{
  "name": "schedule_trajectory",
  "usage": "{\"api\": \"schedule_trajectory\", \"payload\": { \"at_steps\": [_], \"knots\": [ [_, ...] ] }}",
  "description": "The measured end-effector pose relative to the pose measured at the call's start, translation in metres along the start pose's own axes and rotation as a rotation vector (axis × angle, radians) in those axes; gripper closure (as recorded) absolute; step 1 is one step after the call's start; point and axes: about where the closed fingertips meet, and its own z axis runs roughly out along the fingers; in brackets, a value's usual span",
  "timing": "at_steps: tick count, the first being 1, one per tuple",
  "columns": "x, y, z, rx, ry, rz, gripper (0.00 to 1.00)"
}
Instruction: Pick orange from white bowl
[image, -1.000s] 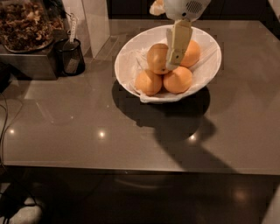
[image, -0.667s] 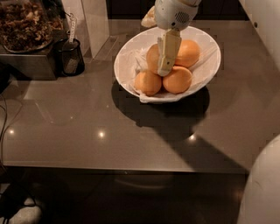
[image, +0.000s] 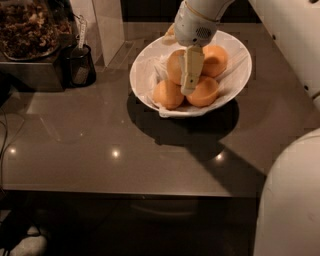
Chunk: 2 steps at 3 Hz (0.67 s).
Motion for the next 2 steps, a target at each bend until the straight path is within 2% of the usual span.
{"api": "schedule_trajectory", "payload": {
  "at_steps": [2],
  "knots": [
    [0.0169, -0.0043, 0.0114, -0.023, 0.102, -0.063, 0.0]
  ]
}}
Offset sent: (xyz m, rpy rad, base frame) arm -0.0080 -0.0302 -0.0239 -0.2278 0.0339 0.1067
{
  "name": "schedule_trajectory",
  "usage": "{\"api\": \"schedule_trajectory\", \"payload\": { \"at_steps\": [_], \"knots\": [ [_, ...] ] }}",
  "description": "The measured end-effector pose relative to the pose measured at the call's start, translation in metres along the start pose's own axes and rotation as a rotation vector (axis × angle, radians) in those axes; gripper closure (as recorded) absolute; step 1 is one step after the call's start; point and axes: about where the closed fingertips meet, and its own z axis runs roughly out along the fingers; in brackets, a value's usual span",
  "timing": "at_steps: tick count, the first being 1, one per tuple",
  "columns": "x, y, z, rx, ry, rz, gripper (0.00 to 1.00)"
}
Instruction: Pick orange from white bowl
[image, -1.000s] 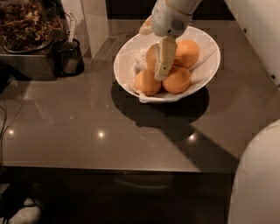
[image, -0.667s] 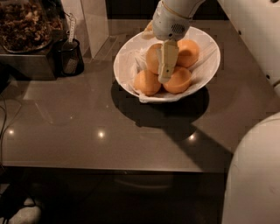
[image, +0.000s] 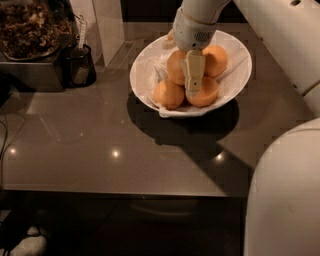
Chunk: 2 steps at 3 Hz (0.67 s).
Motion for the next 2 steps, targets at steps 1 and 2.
{"api": "schedule_trajectory", "payload": {
  "at_steps": [1, 2],
  "knots": [
    [0.0, 0.0, 0.0, 0.0, 0.0, 0.0, 0.19],
    [0.0, 0.0, 0.0, 0.0, 0.0, 0.0, 0.42]
  ]
}}
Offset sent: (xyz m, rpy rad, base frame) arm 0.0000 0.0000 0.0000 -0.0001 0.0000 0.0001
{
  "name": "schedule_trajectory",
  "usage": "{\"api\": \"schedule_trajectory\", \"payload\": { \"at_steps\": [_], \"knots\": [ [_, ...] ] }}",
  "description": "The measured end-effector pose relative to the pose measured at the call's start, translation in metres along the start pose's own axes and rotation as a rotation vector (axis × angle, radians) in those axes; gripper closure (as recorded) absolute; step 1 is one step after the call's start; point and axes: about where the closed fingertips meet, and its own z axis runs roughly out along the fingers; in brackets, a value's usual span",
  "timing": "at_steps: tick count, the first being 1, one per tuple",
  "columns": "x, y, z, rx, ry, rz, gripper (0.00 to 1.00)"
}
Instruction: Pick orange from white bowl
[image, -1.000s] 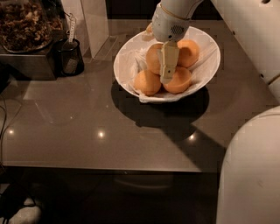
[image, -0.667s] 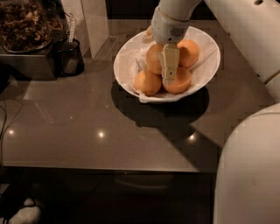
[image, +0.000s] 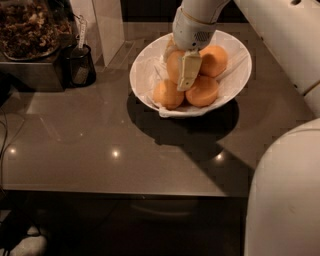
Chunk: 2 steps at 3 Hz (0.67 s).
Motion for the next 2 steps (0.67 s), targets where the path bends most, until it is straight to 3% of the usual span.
{"api": "schedule_trajectory", "payload": {
  "at_steps": [2],
  "knots": [
    [0.0, -0.0001, 0.0, 0.0, 0.0, 0.0, 0.89]
  ]
}}
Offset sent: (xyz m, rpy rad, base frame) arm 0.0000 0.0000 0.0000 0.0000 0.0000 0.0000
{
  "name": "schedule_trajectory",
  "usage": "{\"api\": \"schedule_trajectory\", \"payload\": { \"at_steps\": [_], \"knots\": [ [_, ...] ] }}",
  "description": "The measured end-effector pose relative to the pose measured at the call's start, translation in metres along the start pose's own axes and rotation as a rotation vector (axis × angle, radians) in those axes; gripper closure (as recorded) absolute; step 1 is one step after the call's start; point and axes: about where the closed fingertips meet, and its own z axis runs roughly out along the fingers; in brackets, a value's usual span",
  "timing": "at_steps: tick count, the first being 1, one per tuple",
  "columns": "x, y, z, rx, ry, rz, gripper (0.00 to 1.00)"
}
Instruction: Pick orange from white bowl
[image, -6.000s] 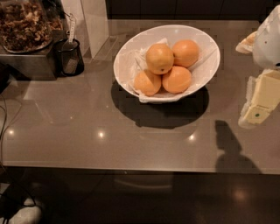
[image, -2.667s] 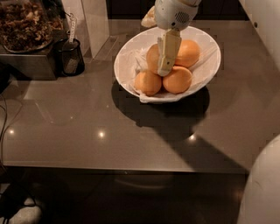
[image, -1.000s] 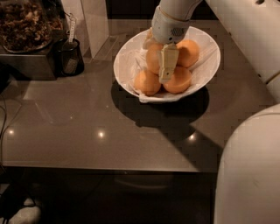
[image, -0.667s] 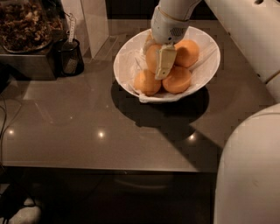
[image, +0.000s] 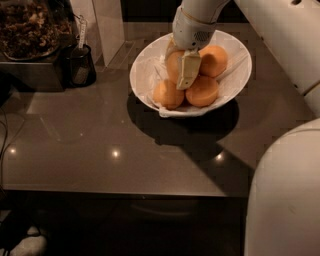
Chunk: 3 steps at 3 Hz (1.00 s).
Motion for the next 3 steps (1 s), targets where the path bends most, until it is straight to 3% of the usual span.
{"api": "schedule_trajectory", "payload": {
  "at_steps": [1, 2, 3],
  "knots": [
    [-0.004, -0.007, 0.0, 0.028, -0.01, -0.002, 1.0],
    [-0.022, 0.0, -0.017, 0.039, -0.065, -0.026, 1.0],
    [-0.042, 0.016, -0.035, 0.064, -0.183, -0.075, 1.0]
  ]
}}
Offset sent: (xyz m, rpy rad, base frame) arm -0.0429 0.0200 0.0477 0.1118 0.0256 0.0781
